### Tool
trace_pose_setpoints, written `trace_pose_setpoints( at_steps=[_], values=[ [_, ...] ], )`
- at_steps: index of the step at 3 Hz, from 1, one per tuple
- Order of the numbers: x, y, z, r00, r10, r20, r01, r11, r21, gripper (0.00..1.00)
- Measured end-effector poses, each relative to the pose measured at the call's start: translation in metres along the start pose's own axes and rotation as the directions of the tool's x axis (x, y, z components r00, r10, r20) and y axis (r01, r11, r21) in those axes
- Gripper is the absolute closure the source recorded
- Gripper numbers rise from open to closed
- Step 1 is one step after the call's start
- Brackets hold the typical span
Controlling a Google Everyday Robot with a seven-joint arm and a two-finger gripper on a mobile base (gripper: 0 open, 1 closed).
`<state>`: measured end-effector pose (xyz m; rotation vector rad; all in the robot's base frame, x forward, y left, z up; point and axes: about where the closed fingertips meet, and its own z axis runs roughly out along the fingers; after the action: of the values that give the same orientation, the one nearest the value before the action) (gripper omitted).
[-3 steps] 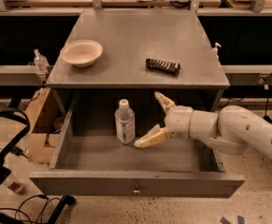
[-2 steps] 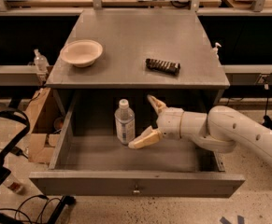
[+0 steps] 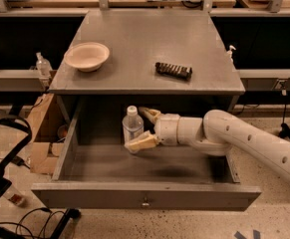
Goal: Pick blue plastic bottle from top drawer and place on counter
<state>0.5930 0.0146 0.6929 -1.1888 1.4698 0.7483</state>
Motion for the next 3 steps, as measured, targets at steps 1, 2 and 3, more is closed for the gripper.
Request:
trace_pose_setpoints(
  at_steps=[1,2,3],
  values=[
    [-0.001,0.003,0.021,1.000,0.004,0.019,-0.004,0.9992,-0.040,0.45],
    [-0.009,0.011,0.035,0.999,0.003,0.034,0.000,0.9980,-0.064,0.68],
    [-0.039,0.025,0.018,0.998,0.014,0.061,-0.010,0.9978,-0.065,0.98]
  ],
)
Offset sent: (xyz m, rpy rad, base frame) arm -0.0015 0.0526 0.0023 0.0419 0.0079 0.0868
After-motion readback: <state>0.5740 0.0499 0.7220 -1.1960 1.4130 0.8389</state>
